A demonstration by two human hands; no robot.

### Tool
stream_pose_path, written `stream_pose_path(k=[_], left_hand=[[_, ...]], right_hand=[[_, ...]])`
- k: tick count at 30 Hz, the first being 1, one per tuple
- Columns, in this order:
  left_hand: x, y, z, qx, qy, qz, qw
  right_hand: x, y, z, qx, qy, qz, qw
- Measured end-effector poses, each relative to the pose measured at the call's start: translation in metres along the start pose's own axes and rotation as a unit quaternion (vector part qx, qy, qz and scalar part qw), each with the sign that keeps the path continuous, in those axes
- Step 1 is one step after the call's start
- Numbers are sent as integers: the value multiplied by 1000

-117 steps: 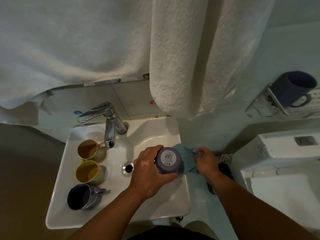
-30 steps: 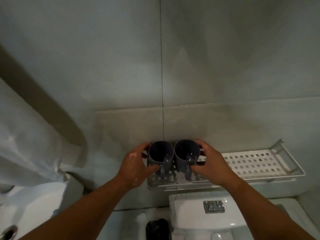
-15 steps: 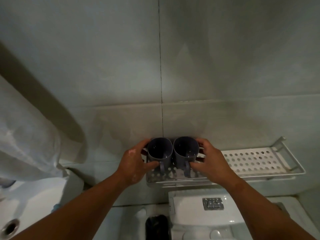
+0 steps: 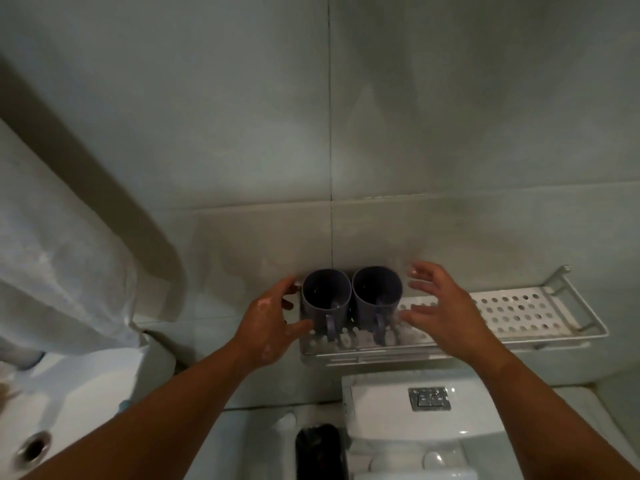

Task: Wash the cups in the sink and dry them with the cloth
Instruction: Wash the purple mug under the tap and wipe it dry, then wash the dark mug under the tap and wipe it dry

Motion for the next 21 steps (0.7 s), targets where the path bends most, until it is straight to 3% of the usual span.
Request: stream_pose_path(k=[4,6,10,16,21], left_hand=[[26,-32,18,-25,-2,31,999],[45,-53,30,-58,-31,38,997],[94,-103,58,-114,-101,64,986],[184,-191,121,-126,-102,90,983],[270,-279,177,-104,-96,119,983]], right_hand=[[39,-35,0,85,97,52,990],[62,-53,-20,91,100,98,986],[102,-62,-97,119,9,117,986],[150,-68,-238,200,-179,59,962],[189,-101,-349,220,-225,42,948]])
Point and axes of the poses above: each hand's wrist, its own x-axis away from the middle knuckle, its own z-axis out of the back of the hand, y = z × x, the point moved 1 cm from there along -x, towards the middle knuckle
